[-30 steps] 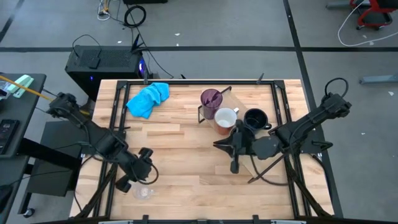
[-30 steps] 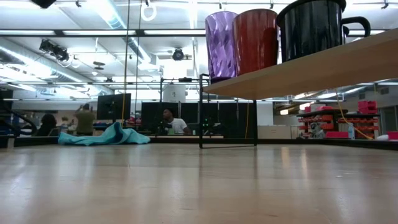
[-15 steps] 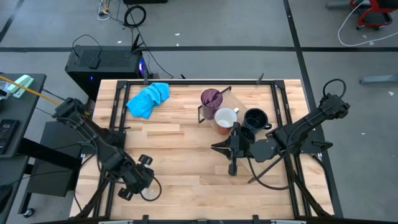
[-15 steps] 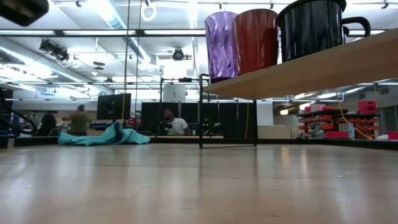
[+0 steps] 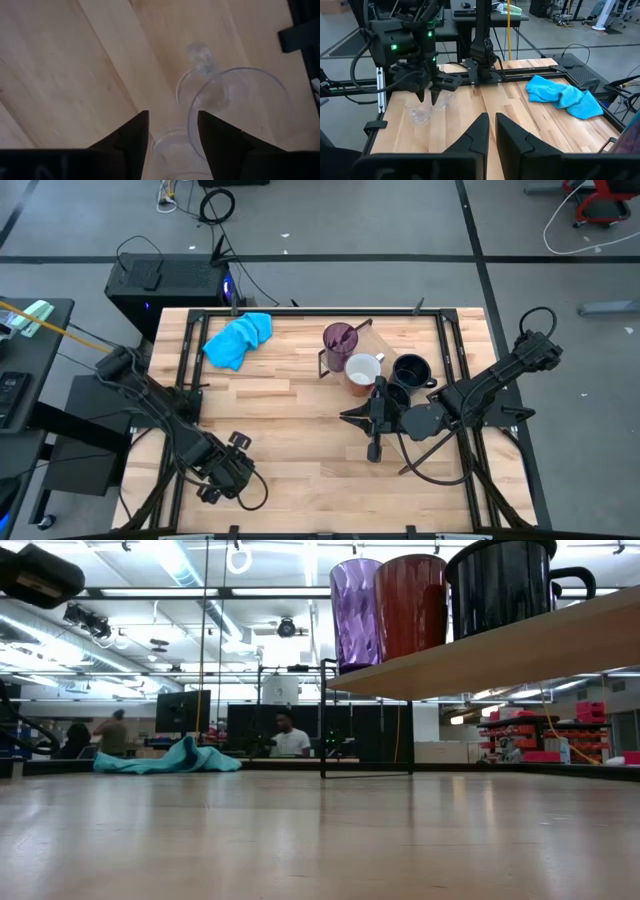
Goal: Stack small to large cups/mugs on shelf
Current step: Put the bottom transparent mug on the shelf
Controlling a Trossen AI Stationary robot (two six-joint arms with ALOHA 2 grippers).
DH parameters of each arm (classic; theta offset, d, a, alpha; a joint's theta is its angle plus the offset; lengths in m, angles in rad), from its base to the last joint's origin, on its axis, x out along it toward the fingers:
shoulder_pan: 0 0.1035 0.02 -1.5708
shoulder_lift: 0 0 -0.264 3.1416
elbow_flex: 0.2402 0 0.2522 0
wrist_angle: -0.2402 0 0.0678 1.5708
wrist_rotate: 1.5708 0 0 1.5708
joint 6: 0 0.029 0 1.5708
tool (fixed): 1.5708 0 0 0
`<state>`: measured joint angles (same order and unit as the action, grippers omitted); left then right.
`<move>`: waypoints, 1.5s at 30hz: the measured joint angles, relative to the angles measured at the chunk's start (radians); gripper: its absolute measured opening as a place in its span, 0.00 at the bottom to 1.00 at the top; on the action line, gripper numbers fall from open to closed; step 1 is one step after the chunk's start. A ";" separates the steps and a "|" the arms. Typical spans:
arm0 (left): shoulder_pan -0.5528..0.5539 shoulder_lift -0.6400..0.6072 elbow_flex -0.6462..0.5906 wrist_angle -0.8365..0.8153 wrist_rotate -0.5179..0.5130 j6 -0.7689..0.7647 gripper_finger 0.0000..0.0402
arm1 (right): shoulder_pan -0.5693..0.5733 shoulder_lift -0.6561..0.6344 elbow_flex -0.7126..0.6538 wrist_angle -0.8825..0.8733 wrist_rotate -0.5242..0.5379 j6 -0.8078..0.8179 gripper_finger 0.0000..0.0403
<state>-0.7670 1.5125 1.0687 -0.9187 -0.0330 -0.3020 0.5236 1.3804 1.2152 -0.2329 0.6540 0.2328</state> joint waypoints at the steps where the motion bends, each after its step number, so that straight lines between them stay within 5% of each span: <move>1: 0.000 0.007 0.000 0.001 0.000 0.000 0.44 | 0.000 0.000 0.000 0.000 0.000 0.000 0.10; 10: 0.000 0.087 0.000 0.056 -0.021 0.097 0.43 | 0.000 0.000 0.000 -0.006 0.000 0.004 0.10; 25: 0.041 0.133 0.000 0.190 -0.236 0.247 0.43 | -0.008 0.000 0.001 -0.007 0.000 0.006 0.10; 45: 0.148 0.113 0.052 0.017 -0.067 0.137 0.31 | -0.011 0.000 0.001 -0.051 -0.005 0.044 0.10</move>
<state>-0.6188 1.6257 1.1202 -0.9018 -0.0996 -0.1650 0.5125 1.3800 1.2163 -0.2837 0.6486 0.2764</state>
